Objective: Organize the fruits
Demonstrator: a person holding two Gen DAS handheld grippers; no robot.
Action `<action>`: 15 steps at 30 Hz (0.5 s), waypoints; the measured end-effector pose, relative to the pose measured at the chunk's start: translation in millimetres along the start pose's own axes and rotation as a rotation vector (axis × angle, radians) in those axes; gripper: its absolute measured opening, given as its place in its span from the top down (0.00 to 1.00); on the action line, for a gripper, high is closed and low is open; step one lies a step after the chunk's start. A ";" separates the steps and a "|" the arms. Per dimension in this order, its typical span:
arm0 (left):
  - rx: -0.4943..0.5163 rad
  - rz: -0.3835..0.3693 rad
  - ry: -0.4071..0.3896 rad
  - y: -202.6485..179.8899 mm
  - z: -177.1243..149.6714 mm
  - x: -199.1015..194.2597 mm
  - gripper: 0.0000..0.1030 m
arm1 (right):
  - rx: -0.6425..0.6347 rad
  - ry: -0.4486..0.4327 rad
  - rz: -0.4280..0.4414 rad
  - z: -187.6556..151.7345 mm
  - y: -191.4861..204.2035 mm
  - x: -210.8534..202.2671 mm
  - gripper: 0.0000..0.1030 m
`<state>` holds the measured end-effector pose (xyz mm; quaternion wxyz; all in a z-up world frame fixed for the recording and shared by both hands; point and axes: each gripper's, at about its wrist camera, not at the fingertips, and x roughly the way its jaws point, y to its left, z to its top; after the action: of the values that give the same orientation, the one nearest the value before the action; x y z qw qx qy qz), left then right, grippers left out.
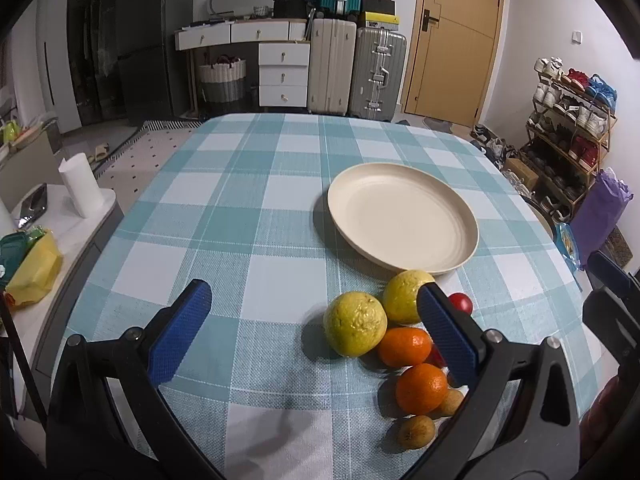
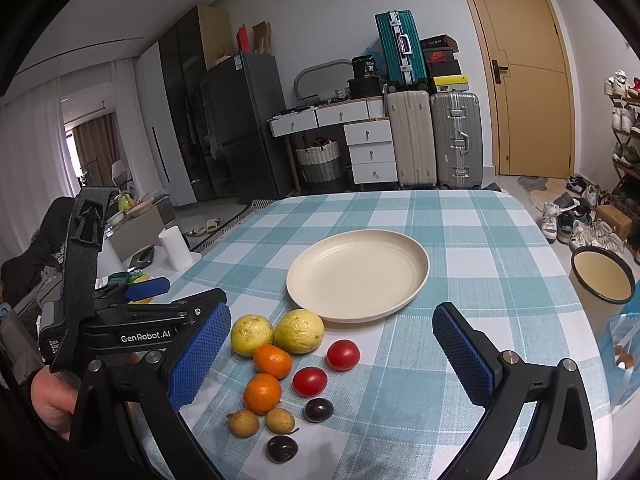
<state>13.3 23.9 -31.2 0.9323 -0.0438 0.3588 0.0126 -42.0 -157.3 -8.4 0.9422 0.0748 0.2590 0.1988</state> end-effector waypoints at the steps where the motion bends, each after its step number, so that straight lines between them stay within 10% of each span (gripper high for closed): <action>1: -0.005 -0.009 0.010 1.0 -0.6 2.9 0.00 | -0.001 0.003 -0.001 -0.6 0.1 1.4 0.00; 15: -0.067 -0.164 0.120 15.4 -10.1 45.9 0.01 | 0.018 0.053 0.007 -6.4 -3.7 23.7 0.00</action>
<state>39.8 38.0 -70.6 0.9051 -0.1048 0.4084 -0.0545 -25.5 -150.6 -25.6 0.9335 0.0791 0.2856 0.2017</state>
